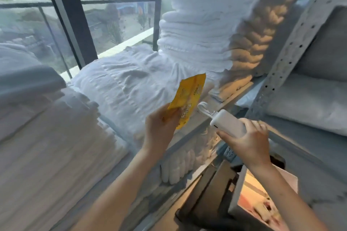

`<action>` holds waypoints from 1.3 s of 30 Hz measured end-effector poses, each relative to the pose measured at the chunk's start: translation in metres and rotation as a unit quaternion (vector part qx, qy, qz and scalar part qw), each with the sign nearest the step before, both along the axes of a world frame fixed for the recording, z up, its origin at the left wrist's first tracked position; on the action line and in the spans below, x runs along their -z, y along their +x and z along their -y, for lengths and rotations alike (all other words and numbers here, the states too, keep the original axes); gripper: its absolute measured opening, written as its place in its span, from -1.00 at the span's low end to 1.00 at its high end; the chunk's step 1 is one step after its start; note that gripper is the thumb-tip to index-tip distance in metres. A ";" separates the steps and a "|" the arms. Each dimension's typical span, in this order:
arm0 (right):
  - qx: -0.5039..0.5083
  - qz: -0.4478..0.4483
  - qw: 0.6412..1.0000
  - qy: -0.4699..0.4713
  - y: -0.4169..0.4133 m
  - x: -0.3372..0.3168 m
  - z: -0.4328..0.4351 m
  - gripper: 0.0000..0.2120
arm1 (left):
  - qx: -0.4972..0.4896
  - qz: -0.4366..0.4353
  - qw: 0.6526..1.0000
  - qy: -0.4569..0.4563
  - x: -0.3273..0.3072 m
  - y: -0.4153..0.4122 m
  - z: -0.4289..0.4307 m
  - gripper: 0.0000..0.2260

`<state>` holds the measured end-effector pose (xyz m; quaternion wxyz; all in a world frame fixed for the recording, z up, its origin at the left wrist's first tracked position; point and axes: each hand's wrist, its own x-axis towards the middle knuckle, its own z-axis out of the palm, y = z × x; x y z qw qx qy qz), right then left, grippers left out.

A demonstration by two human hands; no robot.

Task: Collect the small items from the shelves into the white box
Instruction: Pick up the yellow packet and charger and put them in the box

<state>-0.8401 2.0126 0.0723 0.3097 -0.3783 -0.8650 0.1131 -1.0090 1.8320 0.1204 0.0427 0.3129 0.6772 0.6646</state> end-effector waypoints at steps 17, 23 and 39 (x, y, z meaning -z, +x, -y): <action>0.181 0.017 0.974 -0.134 0.178 0.088 -0.028 -0.32 | 0.150 0.129 0.974 -0.109 0.105 0.128 -0.089 -0.90; 0.192 0.045 0.965 -0.171 0.222 0.113 -0.093 -0.30 | 0.139 0.205 0.956 -0.157 0.150 0.165 -0.164 -0.85; 0.234 0.193 0.905 -0.300 0.219 0.256 -0.195 -0.17 | 0.125 0.251 0.880 -0.384 0.297 0.215 -0.292 -0.92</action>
